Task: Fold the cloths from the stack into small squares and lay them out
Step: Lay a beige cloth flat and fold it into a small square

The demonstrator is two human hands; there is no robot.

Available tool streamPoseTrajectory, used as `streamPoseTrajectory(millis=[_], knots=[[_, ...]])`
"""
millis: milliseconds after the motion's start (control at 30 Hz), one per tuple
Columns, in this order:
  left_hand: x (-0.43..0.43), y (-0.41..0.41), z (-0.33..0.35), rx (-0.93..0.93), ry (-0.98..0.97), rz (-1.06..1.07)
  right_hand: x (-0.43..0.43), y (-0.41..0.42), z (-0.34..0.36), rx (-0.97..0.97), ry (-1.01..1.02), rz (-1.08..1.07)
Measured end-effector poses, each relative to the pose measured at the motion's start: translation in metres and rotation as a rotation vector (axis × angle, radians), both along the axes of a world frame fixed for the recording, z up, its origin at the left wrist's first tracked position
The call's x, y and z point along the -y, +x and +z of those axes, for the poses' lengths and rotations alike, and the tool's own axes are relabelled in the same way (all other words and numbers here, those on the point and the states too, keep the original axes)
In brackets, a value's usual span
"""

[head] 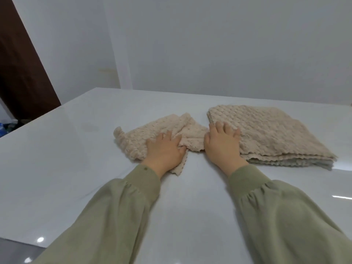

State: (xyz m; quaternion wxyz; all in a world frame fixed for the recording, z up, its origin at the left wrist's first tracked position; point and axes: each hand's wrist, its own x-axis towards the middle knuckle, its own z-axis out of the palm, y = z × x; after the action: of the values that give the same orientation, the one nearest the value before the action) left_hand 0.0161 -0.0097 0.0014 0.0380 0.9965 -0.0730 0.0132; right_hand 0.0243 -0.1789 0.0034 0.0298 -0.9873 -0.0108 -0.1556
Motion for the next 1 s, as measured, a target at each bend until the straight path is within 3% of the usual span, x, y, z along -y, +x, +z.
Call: streamPoseTrajectory(millis=[167,500,567,633,700,767,833,1000], knots=[[0.012,0.017,-0.002,0.020,0.007,0.111,0.023,0.015,0.000,-0.091,-0.127,0.035],[-0.007,0.025,0.000,0.031,0.006,-0.129,0.056,0.036,0.009,-0.135,-0.160,-0.223],[-0.017,0.026,0.000,0.015,-0.009,-0.205,0.045,0.031,0.010,0.008,-0.110,-0.121],[-0.026,0.027,0.001,0.010,-0.040,-0.302,0.025,0.020,0.008,0.191,0.056,0.118],[-0.035,0.028,0.004,0.035,-0.096,-0.360,0.002,0.007,0.008,0.159,0.229,0.307],[-0.044,0.028,0.007,0.125,-0.091,-0.351,-0.015,-0.001,0.003,-0.006,0.263,0.359],[-0.049,0.026,0.008,0.291,-0.027,-0.319,-0.022,-0.004,-0.001,-0.118,0.153,0.337],[-0.045,0.007,0.009,0.591,-0.150,-0.362,-0.027,-0.006,-0.002,-0.103,0.087,0.294]])
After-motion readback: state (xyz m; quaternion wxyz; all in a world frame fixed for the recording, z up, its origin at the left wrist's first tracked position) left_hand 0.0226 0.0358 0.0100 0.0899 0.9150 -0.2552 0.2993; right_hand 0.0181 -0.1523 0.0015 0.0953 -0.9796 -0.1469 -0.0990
